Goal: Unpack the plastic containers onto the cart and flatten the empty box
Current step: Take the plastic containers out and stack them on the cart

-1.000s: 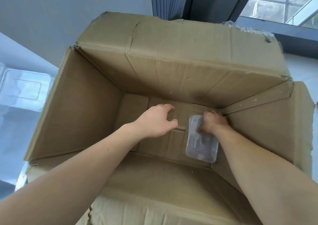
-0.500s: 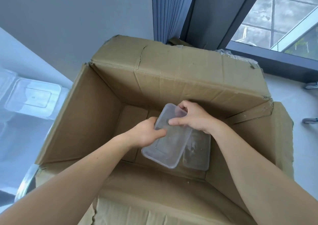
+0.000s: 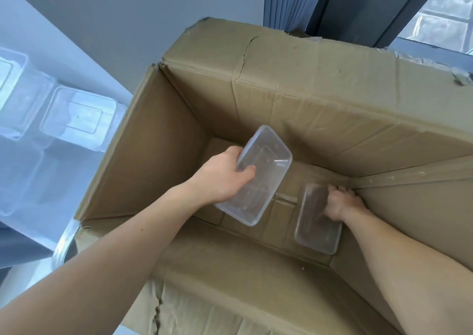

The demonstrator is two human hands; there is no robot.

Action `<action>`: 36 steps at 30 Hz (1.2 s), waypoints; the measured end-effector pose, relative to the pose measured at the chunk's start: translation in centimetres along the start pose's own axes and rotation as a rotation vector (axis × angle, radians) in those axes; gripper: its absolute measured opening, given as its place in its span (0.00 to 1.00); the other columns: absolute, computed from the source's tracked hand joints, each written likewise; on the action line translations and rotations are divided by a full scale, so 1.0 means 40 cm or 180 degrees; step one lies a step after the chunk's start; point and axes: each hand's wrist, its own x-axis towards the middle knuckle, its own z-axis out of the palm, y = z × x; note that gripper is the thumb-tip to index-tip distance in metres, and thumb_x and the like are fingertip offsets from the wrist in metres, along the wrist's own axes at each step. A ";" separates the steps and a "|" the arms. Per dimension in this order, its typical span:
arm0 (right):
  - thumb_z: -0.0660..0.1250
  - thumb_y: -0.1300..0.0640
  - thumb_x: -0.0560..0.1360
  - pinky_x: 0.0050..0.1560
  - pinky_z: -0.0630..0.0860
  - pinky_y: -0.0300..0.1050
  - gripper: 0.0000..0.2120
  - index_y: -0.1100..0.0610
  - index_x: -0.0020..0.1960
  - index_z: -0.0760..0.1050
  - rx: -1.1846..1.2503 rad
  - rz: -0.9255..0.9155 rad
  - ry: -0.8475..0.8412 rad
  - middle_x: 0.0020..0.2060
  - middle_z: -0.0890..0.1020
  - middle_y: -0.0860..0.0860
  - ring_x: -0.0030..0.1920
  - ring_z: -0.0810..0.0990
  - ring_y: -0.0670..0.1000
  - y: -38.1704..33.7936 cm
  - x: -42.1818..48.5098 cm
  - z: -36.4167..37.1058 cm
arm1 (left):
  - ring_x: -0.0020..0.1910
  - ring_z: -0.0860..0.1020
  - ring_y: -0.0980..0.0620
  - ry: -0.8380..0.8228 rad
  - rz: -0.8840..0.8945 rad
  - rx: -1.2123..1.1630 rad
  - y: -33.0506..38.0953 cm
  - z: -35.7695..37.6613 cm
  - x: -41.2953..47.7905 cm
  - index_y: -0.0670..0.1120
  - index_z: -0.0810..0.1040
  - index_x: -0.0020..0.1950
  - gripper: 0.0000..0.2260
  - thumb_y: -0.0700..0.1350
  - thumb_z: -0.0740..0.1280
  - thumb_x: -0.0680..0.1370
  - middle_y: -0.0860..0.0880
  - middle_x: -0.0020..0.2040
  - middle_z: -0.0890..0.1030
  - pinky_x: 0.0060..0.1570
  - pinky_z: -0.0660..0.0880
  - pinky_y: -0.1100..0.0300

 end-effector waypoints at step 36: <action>0.68 0.47 0.79 0.38 0.80 0.37 0.17 0.41 0.67 0.73 0.3218 -0.2276 0.2220 0.53 0.82 0.39 0.49 0.83 0.41 -0.589 -0.934 -0.254 | 0.34 0.81 0.58 0.1813 0.0518 -0.2046 -0.505 -0.425 -0.603 0.53 0.69 0.67 0.20 0.50 0.70 0.77 0.54 0.48 0.80 0.41 0.78 0.57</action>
